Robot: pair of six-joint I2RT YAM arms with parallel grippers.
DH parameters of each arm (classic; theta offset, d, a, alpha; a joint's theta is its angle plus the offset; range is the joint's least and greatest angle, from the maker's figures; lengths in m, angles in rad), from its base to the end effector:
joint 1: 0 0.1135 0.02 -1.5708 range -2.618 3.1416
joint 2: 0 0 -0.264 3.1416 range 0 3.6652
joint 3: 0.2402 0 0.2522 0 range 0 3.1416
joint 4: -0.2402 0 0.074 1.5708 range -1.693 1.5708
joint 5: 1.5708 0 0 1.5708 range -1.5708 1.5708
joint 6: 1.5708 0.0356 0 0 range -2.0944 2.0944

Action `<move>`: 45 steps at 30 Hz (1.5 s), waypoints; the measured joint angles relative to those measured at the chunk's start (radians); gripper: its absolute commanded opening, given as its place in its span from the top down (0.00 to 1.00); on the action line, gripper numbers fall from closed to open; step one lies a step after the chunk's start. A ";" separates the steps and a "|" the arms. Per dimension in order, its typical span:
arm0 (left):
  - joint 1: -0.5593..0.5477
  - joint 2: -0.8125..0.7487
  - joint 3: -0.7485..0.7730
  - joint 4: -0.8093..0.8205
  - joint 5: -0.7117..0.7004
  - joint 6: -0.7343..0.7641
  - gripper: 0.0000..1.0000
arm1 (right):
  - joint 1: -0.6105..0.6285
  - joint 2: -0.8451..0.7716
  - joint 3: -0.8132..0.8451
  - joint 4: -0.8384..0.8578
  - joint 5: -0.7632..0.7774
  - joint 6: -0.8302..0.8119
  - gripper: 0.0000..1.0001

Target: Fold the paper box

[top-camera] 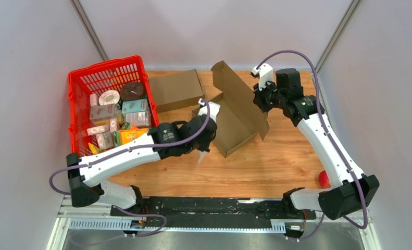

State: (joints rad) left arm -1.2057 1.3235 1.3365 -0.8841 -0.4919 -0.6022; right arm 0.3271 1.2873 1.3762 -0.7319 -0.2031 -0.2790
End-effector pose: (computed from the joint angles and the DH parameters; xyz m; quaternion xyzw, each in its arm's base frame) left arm 0.1112 -0.2438 0.3520 0.1911 0.8948 -0.1198 0.3853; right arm 0.2552 0.0942 0.3832 -0.3088 0.8356 0.1013 0.4428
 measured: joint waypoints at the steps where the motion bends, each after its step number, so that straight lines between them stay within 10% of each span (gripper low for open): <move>1: 0.039 0.011 0.011 0.039 0.043 0.024 1.00 | 0.001 0.008 0.007 -0.005 -0.012 -0.002 0.99; 10: 0.278 0.257 0.177 0.216 0.316 0.143 0.96 | 0.012 0.079 0.074 -0.066 -0.094 -0.010 0.99; 14: 0.301 0.276 0.190 0.245 0.363 0.174 0.41 | 0.012 0.090 0.096 -0.097 -0.076 0.019 0.98; 24: 0.175 0.029 -0.325 0.327 0.371 0.182 0.36 | 0.002 0.091 0.103 -0.105 0.044 0.092 1.00; 36: 0.021 0.407 -0.186 0.291 0.244 0.114 0.19 | -0.060 0.077 0.092 -0.130 0.142 0.116 1.00; 45: 0.056 0.452 -0.238 0.353 0.266 0.122 0.24 | -0.060 0.027 0.062 -0.130 0.132 0.117 1.00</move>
State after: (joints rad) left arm -1.1496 1.7760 1.0985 -0.5312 -0.2256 -0.4797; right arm 0.2668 1.3148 1.4384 -0.8616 -0.0715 -0.1619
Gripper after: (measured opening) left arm 0.807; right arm 0.011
